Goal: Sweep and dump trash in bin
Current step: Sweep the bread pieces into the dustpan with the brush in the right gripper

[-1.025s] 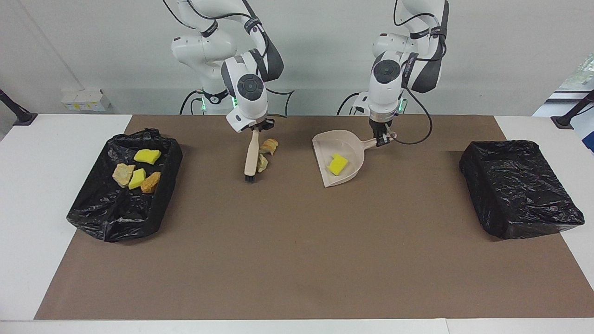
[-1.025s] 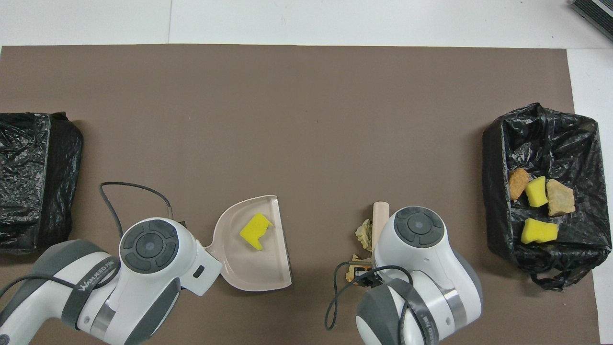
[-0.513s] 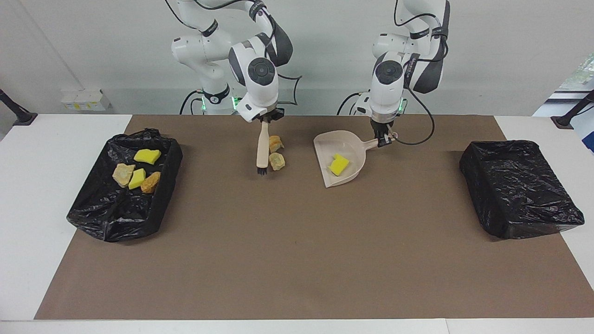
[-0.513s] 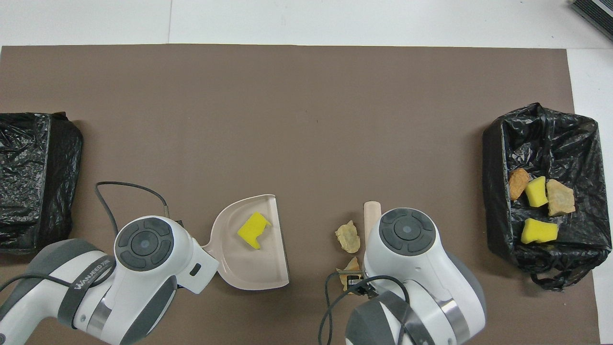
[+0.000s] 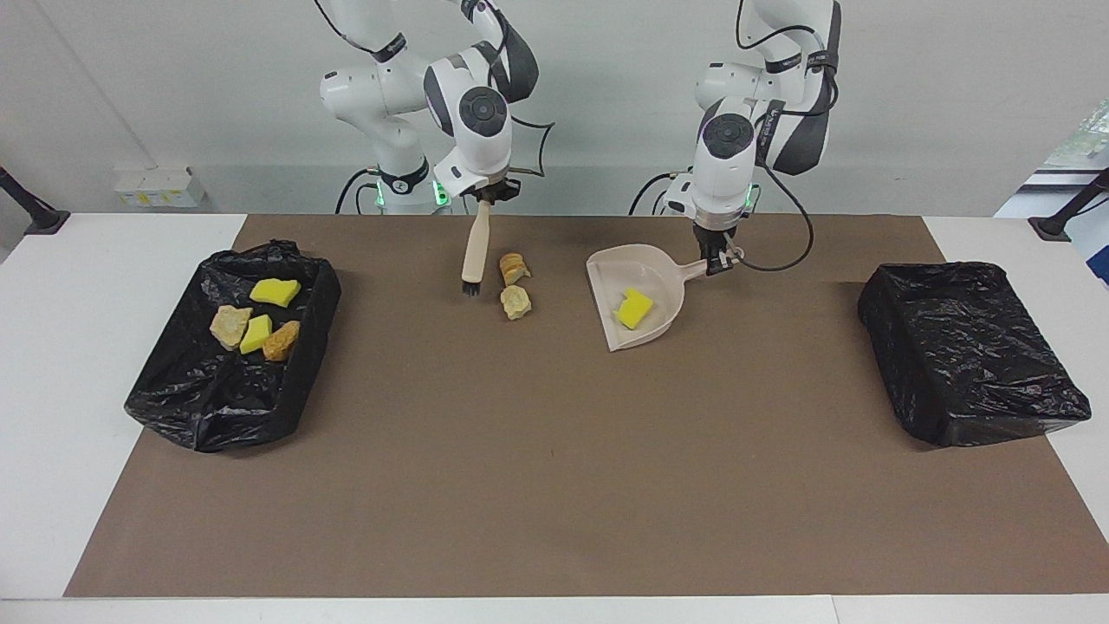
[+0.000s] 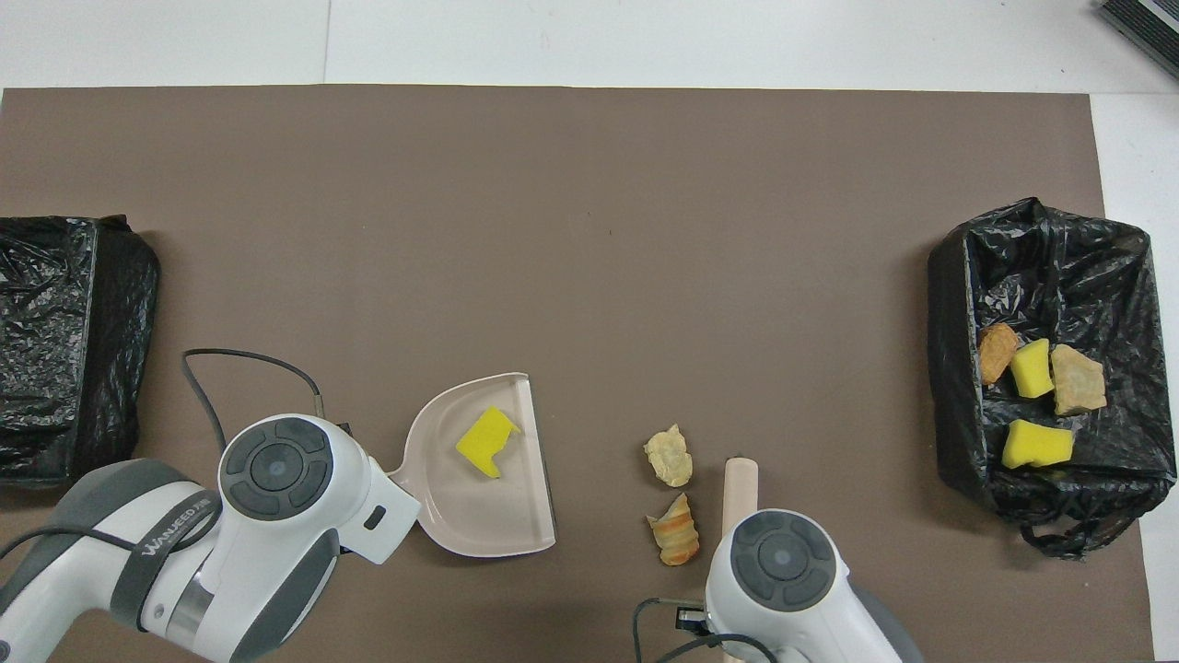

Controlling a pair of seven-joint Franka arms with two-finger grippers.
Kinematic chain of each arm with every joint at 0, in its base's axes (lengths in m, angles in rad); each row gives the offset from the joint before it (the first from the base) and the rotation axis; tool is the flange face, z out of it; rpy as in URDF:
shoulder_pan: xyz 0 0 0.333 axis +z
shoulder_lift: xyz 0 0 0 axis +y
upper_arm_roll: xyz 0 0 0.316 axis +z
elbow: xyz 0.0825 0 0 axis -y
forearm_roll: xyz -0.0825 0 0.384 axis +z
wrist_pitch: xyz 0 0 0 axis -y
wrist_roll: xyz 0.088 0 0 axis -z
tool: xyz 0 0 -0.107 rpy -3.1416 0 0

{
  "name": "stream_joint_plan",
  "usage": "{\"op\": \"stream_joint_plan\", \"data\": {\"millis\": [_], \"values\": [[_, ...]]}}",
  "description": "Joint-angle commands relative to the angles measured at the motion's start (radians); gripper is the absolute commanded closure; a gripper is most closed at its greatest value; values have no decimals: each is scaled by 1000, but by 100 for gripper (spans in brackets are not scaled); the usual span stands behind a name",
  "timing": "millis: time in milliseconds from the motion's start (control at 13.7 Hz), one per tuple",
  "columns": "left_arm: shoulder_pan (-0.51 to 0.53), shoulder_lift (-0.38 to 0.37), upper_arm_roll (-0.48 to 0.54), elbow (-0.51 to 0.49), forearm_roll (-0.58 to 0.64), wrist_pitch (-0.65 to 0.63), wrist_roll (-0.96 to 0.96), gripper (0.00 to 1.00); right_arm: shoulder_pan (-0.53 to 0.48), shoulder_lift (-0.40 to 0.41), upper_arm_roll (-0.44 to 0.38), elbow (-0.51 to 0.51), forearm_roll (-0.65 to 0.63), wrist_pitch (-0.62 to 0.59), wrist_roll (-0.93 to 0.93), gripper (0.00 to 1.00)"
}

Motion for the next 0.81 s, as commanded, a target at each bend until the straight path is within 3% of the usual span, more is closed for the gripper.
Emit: {"op": "stream_joint_plan", "data": {"millis": [0,146,586,732], "values": [[15,-20,-2,-29,25,26,0,100,45,96,2,-36,18,130,85,100],[23,-19,-2,-28,25,27,0,100,77,198,2,-14,17,237,113,100],[29,-17,-2,-28,25,32,0,100,71,402,2,234,1,279,63,100],[31,-17,-2,-28,25,32,0,100,79,431,4,283,5,276,12,100]]}}
